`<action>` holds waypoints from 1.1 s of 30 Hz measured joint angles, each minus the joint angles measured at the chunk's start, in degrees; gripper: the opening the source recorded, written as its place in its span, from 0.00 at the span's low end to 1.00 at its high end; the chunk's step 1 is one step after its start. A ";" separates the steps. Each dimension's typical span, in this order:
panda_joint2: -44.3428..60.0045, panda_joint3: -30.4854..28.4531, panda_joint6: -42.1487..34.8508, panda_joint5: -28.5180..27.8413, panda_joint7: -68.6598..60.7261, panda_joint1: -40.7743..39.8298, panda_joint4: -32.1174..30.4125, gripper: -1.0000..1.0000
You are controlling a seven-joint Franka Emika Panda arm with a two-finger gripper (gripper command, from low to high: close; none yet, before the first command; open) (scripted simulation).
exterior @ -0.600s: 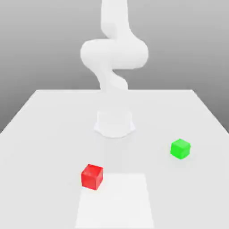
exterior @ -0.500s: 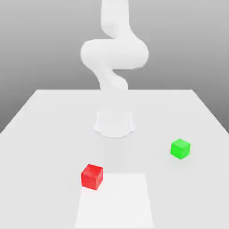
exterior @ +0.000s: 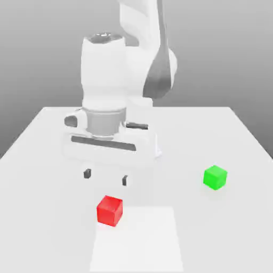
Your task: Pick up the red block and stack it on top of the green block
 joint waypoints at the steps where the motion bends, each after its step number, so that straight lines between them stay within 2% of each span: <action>1: 2.48 0.01 1.98 0.35 -0.10 -0.07 -0.23 0.50; 6: 13.27 1.30 11.09 2.24 -1.32 -1.06 0.73 0.50; 7: 14.77 1.48 12.40 2.43 -1.43 -1.17 0.93 0.00; 14: 14.86 1.66 12.48 2.22 -1.26 -1.40 0.94 0.00; 21: 1.74 1.52 1.24 0.32 0.06 -1.79 -0.93 0.00; 26: -4.61 7.01 -3.07 5.11 -7.02 8.86 -2.72 0.00; 33: -11.63 15.22 -7.05 11.56 -18.15 27.95 -5.52 0.00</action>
